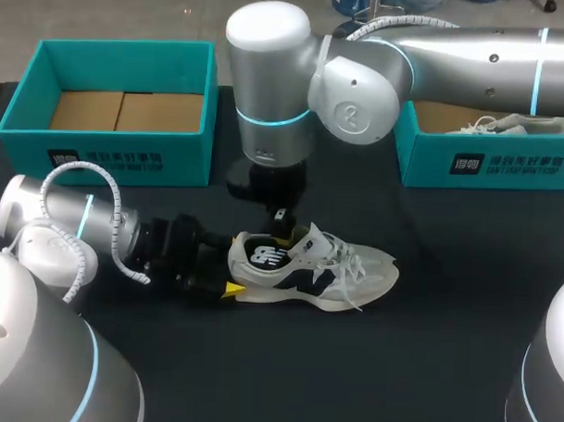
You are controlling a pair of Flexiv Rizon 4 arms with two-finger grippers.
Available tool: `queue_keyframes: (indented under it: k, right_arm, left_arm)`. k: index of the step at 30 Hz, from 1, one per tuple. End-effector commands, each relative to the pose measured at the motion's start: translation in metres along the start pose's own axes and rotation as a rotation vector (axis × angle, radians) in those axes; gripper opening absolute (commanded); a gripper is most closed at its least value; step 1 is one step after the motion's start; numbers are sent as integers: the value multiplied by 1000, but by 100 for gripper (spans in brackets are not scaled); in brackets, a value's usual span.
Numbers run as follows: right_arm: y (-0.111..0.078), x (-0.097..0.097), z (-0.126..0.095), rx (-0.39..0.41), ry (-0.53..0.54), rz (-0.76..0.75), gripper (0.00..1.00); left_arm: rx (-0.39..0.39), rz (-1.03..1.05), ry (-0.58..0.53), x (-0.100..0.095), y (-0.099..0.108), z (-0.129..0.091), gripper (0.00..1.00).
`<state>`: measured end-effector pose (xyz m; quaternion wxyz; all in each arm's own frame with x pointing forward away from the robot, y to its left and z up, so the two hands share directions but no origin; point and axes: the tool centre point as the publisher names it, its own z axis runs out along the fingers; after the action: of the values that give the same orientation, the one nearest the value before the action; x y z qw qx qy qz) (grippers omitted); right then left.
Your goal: Take the shoe out of the shoebox, open the shoe tongue, remove and reinsert the insole, then place the shoe into the shoebox
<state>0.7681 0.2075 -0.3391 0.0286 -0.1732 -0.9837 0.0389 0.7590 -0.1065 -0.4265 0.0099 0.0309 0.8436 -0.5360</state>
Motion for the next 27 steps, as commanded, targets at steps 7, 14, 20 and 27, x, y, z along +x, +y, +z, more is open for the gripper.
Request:
queue_keyframes:
  k: [7, 14, 20, 27]
  right_arm:
    - [-19, -8, -17, -34, -25, 37, 0]
    - [-19, -15, -28, -76, -31, 16, 0]
    - [-13, -13, -21, -89, 23, -30, 13]
    - [-4, -5, -20, -109, 95, -65, 24]
  left_arm:
    - [-5, 0, -1, -3, 5, 5, 0]
    - [-5, 0, -1, -3, 5, 5, 0]
    - [-5, 0, -1, -3, 5, 5, 0]
    - [-5, 0, -1, -3, 5, 5, 0]
